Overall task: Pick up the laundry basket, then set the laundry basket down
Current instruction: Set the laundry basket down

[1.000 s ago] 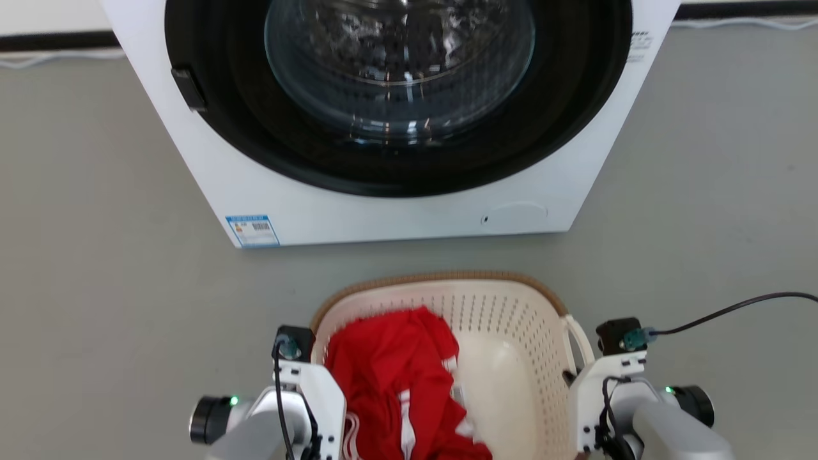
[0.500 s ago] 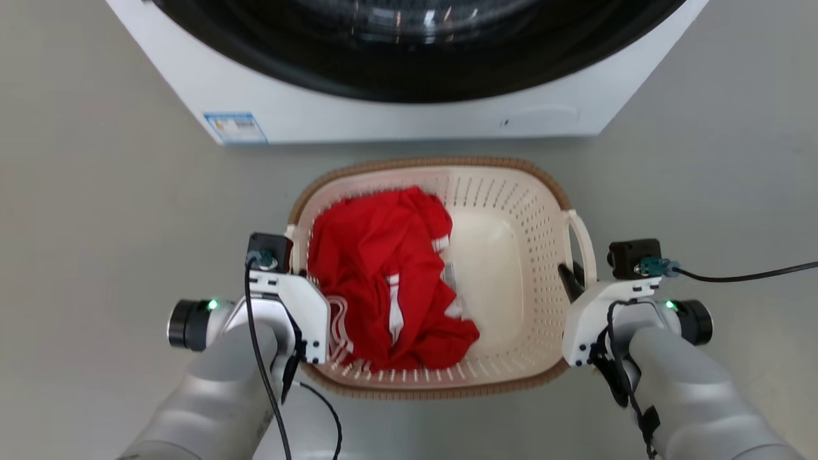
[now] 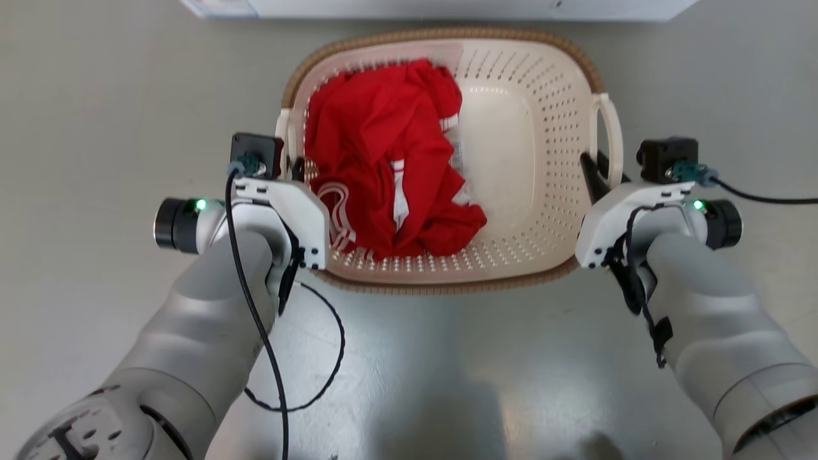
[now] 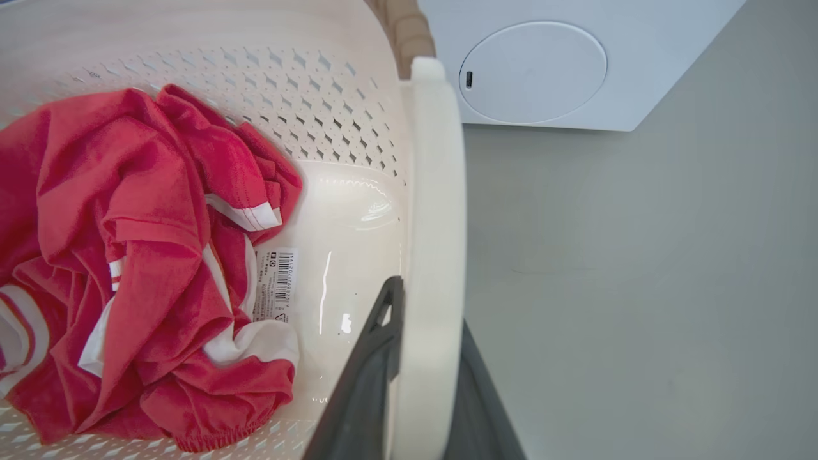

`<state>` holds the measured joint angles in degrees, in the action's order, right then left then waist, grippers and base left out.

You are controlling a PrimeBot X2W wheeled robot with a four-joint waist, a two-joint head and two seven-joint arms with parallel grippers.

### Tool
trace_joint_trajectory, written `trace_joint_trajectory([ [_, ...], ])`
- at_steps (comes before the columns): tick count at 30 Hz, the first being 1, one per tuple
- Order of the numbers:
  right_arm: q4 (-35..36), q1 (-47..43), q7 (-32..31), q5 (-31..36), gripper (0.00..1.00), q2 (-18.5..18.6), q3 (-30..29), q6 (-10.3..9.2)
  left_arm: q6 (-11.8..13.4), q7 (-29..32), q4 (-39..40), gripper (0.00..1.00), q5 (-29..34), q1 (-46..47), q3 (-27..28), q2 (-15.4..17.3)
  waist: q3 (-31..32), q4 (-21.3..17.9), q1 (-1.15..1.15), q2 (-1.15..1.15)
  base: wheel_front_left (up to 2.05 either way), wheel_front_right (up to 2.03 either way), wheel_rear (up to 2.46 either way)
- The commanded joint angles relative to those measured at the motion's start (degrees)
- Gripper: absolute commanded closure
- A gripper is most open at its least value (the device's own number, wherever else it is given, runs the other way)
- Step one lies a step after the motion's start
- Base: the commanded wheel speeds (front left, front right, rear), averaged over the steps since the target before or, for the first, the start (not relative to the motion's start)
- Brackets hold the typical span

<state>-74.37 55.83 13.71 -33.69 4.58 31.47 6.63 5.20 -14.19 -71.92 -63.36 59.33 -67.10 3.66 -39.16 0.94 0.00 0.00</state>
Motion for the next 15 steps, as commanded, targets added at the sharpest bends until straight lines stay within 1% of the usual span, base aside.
trace_joint_trajectory([
  [1,0.71,-0.08,1.25,1.56,1.0,-1.7,-0.02,0.86,-0.97,-0.68,0.88,1.0,1.04,1.87,0.63,0.18,-3.09,0.99,0.0,0.0,0.0,0.0,0.0],
  [5,0.59,1.53,1.27,5.34,1.0,-1.7,-4.18,0.86,-0.87,-0.78,2.0,1.0,2.34,4.13,1.81,0.71,-5.36,1.33,0.0,0.0,0.0,0.0,0.0],
  [6,0.58,1.92,1.28,7.37,1.0,-1.7,-6.18,0.86,-0.6,-0.79,2.93,1.0,3.27,4.77,2.64,1.13,-6.23,1.35,0.0,0.0,0.0,0.0,0.0],
  [8,0.83,2.19,1.28,9.34,1.0,-1.7,-8.23,0.86,-0.41,-0.79,3.81,1.0,4.35,5.12,3.39,1.55,-6.89,1.38,0.0,0.0,0.0,0.0,0.0],
  [9,0.83,2.19,1.28,9.34,1.0,-1.7,-8.23,0.86,-0.41,-0.79,3.81,1.0,4.35,5.12,3.39,1.55,-6.89,1.38,0.0,0.0,0.0,0.0,0.0],
  [15,3.09,1.59,1.28,14.84,1.0,-1.7,-14.22,0.86,-0.2,-0.8,5.33,1.0,7.37,5.08,5.17,2.31,-8.62,1.15,0.0,0.0,0.0,0.0,0.0],
])
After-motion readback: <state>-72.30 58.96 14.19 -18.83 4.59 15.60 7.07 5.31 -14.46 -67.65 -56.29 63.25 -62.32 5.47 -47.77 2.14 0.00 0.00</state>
